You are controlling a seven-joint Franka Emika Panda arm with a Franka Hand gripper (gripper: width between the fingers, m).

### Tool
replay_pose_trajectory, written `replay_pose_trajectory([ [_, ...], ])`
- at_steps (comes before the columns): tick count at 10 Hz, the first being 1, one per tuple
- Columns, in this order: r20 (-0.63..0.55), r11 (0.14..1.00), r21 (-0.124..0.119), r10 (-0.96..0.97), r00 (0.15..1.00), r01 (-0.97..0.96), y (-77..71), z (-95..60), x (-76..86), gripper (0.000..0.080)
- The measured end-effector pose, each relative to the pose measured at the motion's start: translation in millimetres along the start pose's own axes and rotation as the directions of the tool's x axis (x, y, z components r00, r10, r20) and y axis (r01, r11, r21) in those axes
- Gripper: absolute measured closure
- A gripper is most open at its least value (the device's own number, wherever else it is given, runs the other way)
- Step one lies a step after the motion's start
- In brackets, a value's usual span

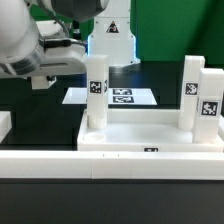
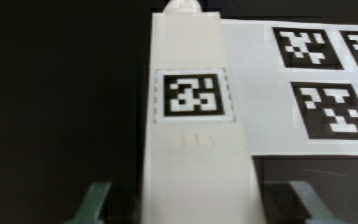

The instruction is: Assemble desk

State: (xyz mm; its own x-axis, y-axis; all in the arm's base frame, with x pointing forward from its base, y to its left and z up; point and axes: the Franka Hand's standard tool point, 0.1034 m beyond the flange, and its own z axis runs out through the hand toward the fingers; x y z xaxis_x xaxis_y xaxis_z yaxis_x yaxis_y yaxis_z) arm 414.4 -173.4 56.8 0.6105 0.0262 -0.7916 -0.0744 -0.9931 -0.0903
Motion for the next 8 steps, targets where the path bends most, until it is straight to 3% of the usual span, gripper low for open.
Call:
replay_pose_trajectory([
  [3,-0.035,1.000,-0.008,-0.008,0.999,0.008,-1.0,-4.9,5.9,0.0511],
  [6,-0.145,0.999,0.008,0.038,0.989,-0.037,-7.6,-47.4,-4.9,0.0511],
  [8,-0.241,0.997,-0.013,0.066,0.968,-0.071,-15.6,-67.6,-4.0,0.0511],
])
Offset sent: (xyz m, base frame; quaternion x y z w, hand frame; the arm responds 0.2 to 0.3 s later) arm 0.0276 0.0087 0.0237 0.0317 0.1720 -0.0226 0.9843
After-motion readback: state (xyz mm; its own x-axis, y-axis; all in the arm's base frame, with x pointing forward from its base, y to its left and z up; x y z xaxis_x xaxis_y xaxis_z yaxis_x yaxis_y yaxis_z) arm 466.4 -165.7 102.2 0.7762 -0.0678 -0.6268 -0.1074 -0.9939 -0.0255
